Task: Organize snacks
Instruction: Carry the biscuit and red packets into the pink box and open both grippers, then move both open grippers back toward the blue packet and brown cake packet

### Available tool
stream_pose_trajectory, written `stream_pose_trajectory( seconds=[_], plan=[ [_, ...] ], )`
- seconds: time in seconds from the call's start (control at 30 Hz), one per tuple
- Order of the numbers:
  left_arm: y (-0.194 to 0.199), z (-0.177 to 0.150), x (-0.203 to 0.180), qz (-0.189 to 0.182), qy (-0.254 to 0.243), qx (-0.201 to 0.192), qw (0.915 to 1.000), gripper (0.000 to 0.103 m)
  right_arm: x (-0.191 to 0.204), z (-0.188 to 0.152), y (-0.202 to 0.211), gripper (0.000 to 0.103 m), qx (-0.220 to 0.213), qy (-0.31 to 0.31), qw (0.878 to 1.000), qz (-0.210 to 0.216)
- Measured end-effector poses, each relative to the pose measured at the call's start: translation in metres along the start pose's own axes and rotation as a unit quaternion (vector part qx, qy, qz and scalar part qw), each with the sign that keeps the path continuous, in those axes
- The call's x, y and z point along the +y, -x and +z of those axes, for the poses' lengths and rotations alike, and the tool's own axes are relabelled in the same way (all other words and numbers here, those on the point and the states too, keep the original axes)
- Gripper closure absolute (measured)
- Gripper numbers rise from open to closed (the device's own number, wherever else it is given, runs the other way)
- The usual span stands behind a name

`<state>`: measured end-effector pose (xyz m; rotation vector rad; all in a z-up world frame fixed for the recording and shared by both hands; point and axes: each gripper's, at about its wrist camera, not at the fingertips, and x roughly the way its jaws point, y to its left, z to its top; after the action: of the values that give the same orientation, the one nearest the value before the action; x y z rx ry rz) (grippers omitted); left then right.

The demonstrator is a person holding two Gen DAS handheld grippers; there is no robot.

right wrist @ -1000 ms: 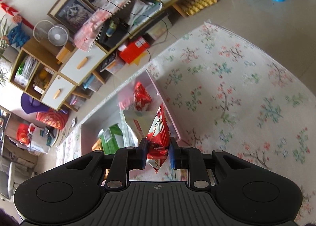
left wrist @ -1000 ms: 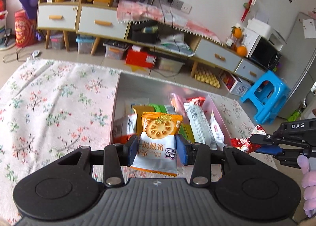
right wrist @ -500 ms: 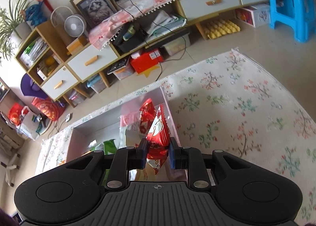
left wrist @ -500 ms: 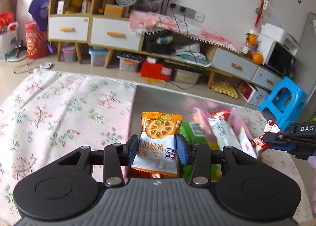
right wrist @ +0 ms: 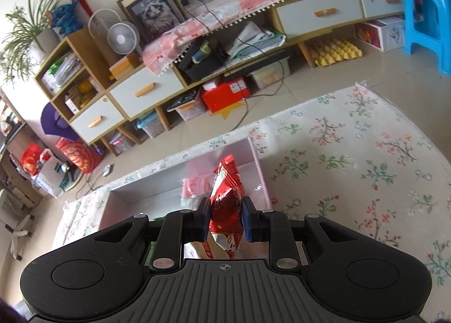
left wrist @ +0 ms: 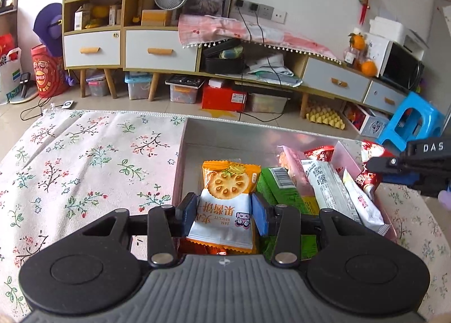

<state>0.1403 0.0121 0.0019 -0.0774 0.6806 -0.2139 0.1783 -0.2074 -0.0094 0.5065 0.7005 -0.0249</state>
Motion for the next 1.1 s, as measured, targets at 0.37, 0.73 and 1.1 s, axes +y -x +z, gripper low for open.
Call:
stream_pose_trajectory(
  seconds=[0.37, 0.73, 1.1],
  plan=[
    [0.004, 0.002, -0.005, 0.008, -0.002, -0.009, 0.9999, 0.041, -0.007, 0.002, 0.006, 0.049, -0.001, -0.034, 0.999, 0.009],
    [0.013, 0.002, -0.014, 0.004, -0.007, 0.008, 0.9999, 0.018, -0.005, 0.006, 0.028, 0.029, -0.007, -0.032, 0.999, 0.013],
    [0.034, -0.005, -0.024, -0.012, -0.039, 0.049, 0.9980, 0.002, 0.003, 0.000, 0.059, 0.016, 0.017, 0.021, 0.999, -0.024]
  ],
)
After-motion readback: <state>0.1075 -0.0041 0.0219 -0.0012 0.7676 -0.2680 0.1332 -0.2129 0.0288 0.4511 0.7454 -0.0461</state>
